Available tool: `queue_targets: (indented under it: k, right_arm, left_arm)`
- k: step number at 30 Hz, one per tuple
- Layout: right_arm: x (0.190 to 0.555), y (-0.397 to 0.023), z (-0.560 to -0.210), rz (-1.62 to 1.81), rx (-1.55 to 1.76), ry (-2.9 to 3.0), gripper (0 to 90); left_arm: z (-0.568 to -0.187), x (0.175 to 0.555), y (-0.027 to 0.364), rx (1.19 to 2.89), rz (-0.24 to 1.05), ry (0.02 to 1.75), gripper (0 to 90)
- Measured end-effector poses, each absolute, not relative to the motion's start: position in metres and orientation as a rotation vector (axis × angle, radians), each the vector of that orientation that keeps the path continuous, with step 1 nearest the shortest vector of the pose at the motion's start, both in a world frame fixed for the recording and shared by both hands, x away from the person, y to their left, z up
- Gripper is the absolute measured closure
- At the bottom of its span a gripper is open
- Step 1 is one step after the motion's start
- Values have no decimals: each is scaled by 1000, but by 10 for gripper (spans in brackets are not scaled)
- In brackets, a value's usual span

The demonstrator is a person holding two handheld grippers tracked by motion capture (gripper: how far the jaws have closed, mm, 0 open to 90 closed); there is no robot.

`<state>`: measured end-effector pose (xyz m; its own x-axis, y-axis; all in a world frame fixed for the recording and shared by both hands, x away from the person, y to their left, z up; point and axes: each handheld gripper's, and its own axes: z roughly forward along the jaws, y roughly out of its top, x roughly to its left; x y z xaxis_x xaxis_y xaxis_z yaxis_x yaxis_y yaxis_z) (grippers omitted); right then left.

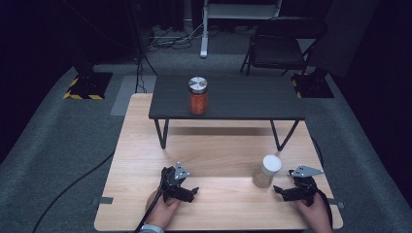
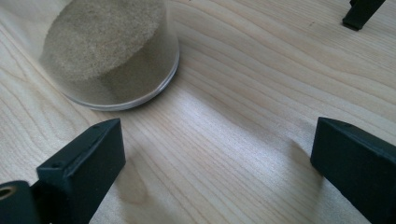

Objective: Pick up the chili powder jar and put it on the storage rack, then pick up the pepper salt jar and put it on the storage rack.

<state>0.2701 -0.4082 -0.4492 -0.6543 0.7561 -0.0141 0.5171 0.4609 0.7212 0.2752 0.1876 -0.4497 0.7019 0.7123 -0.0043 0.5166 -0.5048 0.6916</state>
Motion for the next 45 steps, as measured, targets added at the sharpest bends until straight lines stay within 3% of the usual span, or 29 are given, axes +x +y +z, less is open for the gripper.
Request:
queue_targets:
  k: [45]
  right_arm:
    - [272, -408, -449, 1007, 1075, 2387, 28]
  left_arm:
    - [-450, 274, 185, 2211, 380, 955, 6]
